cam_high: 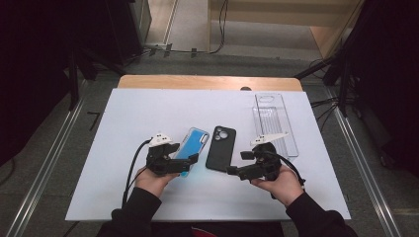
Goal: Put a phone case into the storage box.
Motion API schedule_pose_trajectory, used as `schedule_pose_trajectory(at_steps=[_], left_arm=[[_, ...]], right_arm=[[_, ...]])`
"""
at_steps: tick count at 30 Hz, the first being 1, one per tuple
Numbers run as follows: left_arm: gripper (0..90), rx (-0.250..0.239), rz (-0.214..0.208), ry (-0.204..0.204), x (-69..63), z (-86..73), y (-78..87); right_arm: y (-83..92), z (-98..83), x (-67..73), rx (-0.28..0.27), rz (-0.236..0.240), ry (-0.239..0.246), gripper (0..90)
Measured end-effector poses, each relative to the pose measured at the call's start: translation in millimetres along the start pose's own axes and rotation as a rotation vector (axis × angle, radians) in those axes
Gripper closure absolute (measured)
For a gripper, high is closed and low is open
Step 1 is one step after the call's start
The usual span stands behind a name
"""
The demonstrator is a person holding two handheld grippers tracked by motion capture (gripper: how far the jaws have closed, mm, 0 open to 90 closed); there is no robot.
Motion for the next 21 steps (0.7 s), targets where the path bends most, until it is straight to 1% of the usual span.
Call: schedule_pose_trajectory(at_steps=[1, 2, 3, 5, 7, 11, 12, 13, 14, 15, 16, 18, 21], left_arm=[[16.9, -0.008, 0.004, 0.001, -0.3, -0.4, -0.8], [16.9, -0.010, 0.004, 0.002, -0.6, -0.9, -1.6], [16.9, -0.008, 0.007, 0.001, -0.4, -1.4, -2.4], [16.9, -0.014, 0.013, -0.002, -1.0, -2.6, -4.5], [16.9, -0.021, 0.018, -0.001, -1.5, -3.7, -6.4], [16.9, -0.058, 0.026, -0.002, -2.0, -5.3, -9.0], [16.9, -0.064, 0.026, -0.001, -2.4, -5.7, -9.7], [16.9, -0.081, 0.032, -0.007, -3.1, -6.7, -10.9], [16.9, -0.081, 0.032, -0.007, -3.1, -6.7, -10.9], [16.9, -0.089, 0.034, -0.015, -3.5, -7.2, -11.2], [16.9, -0.101, 0.037, -0.016, -4.4, -7.7, -11.9], [16.9, -0.110, 0.042, -0.031, -5.6, -8.5, -12.9], [16.9, -0.117, 0.036, -0.030, -8.1, -10.0, -15.6]], right_arm=[[-1.0, 4.2, 1.1, -0.007, 0.004, -0.005, 12.3], [-1.0, 4.2, 1.1, -0.007, 0.004, -0.005, 12.3], [-2.1, 8.3, 2.2, -0.017, 0.006, -0.010, 12.5], [-2.4, 10.3, 2.5, -0.018, 0.007, -0.010, 12.8], [-4.1, 17.2, 3.6, -0.032, 0.014, -0.023, 12.8], [-6.5, 24.2, 3.9, -0.041, 0.016, -0.029, 12.8], [-8.3, 28.9, 4.2, -0.045, 0.016, -0.031, 12.8], [-9.3, 31.4, 4.4, -0.047, 0.020, -0.032, 12.8], [-9.3, 31.4, 4.4, -0.047, 0.020, -0.032, 12.8], [-10.6, 36.0, 4.9, -0.049, 0.020, -0.036, 12.8], [-10.6, 36.0, 4.9, -0.049, 0.020, -0.036, 12.8], [-13.0, 42.4, 5.1, -0.052, 0.021, -0.044, 12.8], [-14.9, 45.7, 4.9, -0.053, 0.023, -0.044, 12.9]])
Point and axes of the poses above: each handheld gripper's, and its own axes: y roughly backward along the jaws, z roughly out of its top, x roughly to its left, the point moved 4 cm from there along -y, roughly forward along the jaws, and after that the axes turned 1 degree about x, right-handed, at the moved point
